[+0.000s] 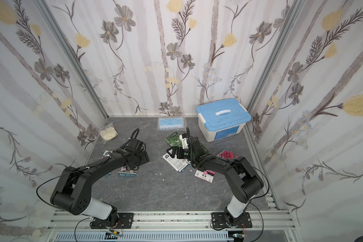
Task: Arrange the seed packets in a row
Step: Adjust the seed packet at the center of the board.
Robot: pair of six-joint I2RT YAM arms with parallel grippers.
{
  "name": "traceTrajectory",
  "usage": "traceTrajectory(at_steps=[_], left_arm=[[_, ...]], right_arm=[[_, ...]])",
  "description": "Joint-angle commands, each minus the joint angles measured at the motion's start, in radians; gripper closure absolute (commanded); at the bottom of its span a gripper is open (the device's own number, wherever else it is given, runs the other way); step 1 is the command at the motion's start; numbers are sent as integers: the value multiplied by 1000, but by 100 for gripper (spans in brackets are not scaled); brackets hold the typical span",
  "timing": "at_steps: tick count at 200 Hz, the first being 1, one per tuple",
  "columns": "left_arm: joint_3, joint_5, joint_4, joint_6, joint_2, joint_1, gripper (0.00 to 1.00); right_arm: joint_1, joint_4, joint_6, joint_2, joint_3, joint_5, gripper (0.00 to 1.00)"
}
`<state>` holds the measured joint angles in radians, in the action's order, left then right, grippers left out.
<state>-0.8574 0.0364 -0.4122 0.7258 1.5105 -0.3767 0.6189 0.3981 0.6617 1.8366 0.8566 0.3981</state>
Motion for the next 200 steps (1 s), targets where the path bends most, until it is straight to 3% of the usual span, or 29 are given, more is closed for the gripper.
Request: traceTrajectory(at_steps=[1, 58, 91, 140, 200], left_arm=[[17, 80, 0, 156, -10, 2, 20], [20, 183, -88, 489, -107, -4, 21], [-20, 270, -199, 639, -102, -5, 12], [-143, 353, -400, 761, 2, -3, 4], [-142, 335, -337, 785, 106, 20, 4]], right_arm=[[1, 26, -1, -7, -3, -10, 1], [1, 34, 7, 3, -3, -14, 0], [0, 35, 7, 5, -1, -16, 1], [-1, 38, 6, 16, 2, -16, 1], [-2, 29, -5, 24, 4, -17, 1]])
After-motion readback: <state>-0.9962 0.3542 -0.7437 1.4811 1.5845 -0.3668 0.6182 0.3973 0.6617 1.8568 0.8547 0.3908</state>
